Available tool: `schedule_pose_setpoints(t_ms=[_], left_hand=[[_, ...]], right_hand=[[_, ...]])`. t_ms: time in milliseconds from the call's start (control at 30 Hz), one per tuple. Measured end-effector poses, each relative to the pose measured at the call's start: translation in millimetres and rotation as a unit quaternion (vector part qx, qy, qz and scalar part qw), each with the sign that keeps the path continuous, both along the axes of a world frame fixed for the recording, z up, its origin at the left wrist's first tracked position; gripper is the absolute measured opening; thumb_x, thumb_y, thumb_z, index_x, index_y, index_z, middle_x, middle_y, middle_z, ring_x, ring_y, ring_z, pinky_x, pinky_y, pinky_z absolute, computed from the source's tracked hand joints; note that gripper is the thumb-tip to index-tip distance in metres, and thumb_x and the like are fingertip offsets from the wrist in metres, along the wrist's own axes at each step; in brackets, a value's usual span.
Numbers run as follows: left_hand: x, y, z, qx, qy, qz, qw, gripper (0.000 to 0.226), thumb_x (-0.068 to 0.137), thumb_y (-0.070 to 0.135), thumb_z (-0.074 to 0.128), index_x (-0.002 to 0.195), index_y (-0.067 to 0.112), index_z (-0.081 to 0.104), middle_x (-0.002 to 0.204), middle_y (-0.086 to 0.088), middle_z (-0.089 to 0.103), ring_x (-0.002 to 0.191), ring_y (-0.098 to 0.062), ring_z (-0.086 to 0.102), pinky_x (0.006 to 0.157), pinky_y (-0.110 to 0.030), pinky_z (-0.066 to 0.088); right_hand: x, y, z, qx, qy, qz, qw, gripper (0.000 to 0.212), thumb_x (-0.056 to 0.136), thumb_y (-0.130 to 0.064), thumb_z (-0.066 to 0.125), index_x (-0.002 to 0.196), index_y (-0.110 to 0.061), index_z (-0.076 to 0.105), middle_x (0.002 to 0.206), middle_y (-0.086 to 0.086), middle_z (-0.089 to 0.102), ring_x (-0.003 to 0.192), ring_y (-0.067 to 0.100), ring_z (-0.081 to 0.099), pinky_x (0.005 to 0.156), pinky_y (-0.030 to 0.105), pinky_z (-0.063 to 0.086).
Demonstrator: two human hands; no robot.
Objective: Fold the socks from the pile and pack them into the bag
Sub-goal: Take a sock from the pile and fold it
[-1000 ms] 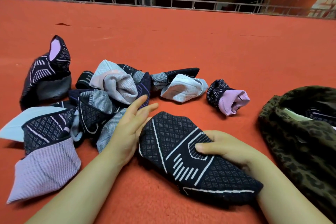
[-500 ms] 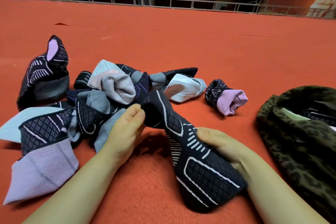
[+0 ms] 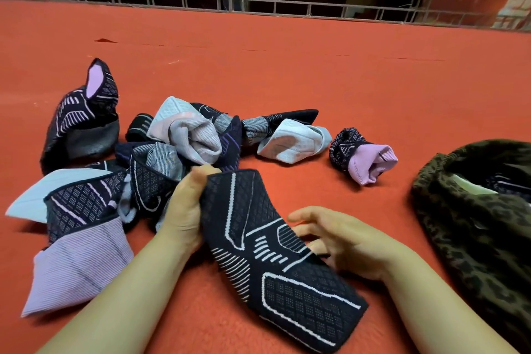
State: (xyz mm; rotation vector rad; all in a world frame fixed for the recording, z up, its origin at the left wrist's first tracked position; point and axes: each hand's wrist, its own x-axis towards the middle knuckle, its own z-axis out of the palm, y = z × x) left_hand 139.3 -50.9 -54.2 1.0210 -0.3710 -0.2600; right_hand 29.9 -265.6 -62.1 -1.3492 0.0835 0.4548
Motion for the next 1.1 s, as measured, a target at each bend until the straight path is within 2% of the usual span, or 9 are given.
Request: schedule_pose_setpoints(t_ms=[133, 267, 367, 500, 633, 733, 900, 1000, 1100], left_hand=[[1.6, -7.6, -2.2, 0.171, -0.069, 0.136, 0.973, 0.039, 0.074, 0.046, 0.07, 0.055, 0.02, 0.048, 0.043, 0.014, 0.045, 0.042, 0.002, 0.037, 0.045, -0.017, 0.032], [0.3, -13.5, -2.4, 0.208, -0.067, 0.181, 0.959, 0.029, 0.092, 0.026, 0.053, 0.066, 0.015, 0.048, 0.05, 0.014, 0.051, 0.047, 0.003, 0.042, 0.048, -0.014, 0.037], [3.4, -14.2, -2.3, 0.106, 0.013, 0.126, 0.986, 0.018, 0.089, 0.035, 0.058, 0.095, 0.018, 0.059, 0.091, 0.005, 0.062, 0.087, -0.005, 0.056, 0.084, -0.024, 0.045], [-9.4, -18.8, -4.8, 0.024, 0.166, -0.026, 0.985, 0.079, 0.079, 0.054, 0.055, 0.147, 0.028, 0.024, 0.152, 0.005, 0.026, 0.138, -0.024, 0.03, 0.106, -0.048, 0.03], [-24.2, -31.8, -2.4, 0.116, 0.199, -0.163, 0.959, 0.086, 0.071, 0.045, 0.072, 0.144, 0.021, 0.032, 0.136, 0.006, 0.05, 0.119, -0.016, 0.056, 0.106, -0.035, 0.037], [-26.3, -31.2, -4.5, 0.18, 0.071, -0.155, 0.969, 0.026, 0.089, 0.023, 0.06, 0.112, 0.011, 0.056, 0.082, 0.005, 0.068, 0.066, -0.01, 0.066, 0.078, -0.025, 0.056], [-26.8, -21.8, -11.0, 0.128, 0.029, -0.091, 0.987, 0.082, 0.077, -0.001, 0.061, 0.143, 0.031, 0.025, 0.096, -0.004, 0.073, 0.082, -0.016, 0.069, 0.07, -0.027, 0.057], [-16.5, -23.0, -7.4, 0.117, -0.022, -0.093, 0.988, 0.091, 0.071, -0.005, 0.068, 0.139, 0.037, 0.026, 0.099, -0.003, 0.073, 0.09, -0.015, 0.068, 0.075, -0.024, 0.054], [-8.5, -26.2, 8.4, 0.128, -0.065, -0.078, 0.987, 0.086, 0.067, 0.004, 0.065, 0.139, 0.035, 0.03, 0.099, -0.003, 0.071, 0.092, -0.016, 0.067, 0.079, -0.025, 0.053]], right_hand=[[0.4, 15.7, 3.3, -0.167, -0.026, -0.02, 0.985, 0.06, 0.05, -0.043, 0.075, 0.102, -0.017, 0.062, 0.083, -0.002, 0.062, 0.061, 0.004, 0.049, 0.05, 0.016, 0.036], [2.6, 20.5, 1.9, -0.114, 0.013, -0.061, 0.991, 0.012, 0.071, -0.014, 0.073, 0.082, -0.011, 0.071, 0.079, 0.011, 0.07, 0.062, 0.017, 0.063, 0.064, 0.027, 0.052], [5.9, 15.9, -0.7, -0.056, -0.038, -0.147, 0.987, 0.003, 0.075, -0.012, 0.068, 0.075, -0.014, 0.069, 0.077, 0.011, 0.069, 0.061, 0.018, 0.063, 0.061, 0.027, 0.053], [8.9, 18.1, 3.1, 0.145, -0.108, -0.217, 0.959, 0.037, 0.065, -0.007, 0.065, 0.102, -0.008, 0.065, 0.096, 0.016, 0.068, 0.079, 0.025, 0.066, 0.073, 0.033, 0.056], [8.7, 18.0, 4.9, 0.232, -0.129, -0.239, 0.934, 0.044, 0.051, -0.027, 0.072, 0.093, -0.011, 0.072, 0.088, 0.013, 0.071, 0.076, 0.025, 0.069, 0.067, 0.035, 0.059], [8.5, 16.9, 6.4, 0.222, -0.168, -0.255, 0.926, 0.047, 0.042, -0.028, 0.077, 0.085, -0.01, 0.073, 0.083, 0.013, 0.07, 0.074, 0.025, 0.068, 0.069, 0.034, 0.058], [12.5, 11.2, 4.1, -0.054, -0.188, -0.392, 0.899, 0.028, 0.074, -0.012, 0.062, 0.101, -0.016, 0.057, 0.07, 0.0, 0.069, 0.065, 0.011, 0.065, 0.064, 0.029, 0.051], [9.0, 11.1, 7.0, -0.056, -0.169, -0.322, 0.93, 0.05, 0.069, -0.02, 0.066, 0.118, -0.022, 0.056, 0.081, 0.005, 0.071, 0.074, 0.016, 0.066, 0.069, 0.03, 0.052], [9.7, 12.5, 19.9, -0.113, -0.159, -0.251, 0.948, 0.041, 0.074, -0.013, 0.072, 0.114, -0.017, 0.063, 0.093, 0.001, 0.073, 0.082, 0.011, 0.067, 0.072, 0.027, 0.052]])
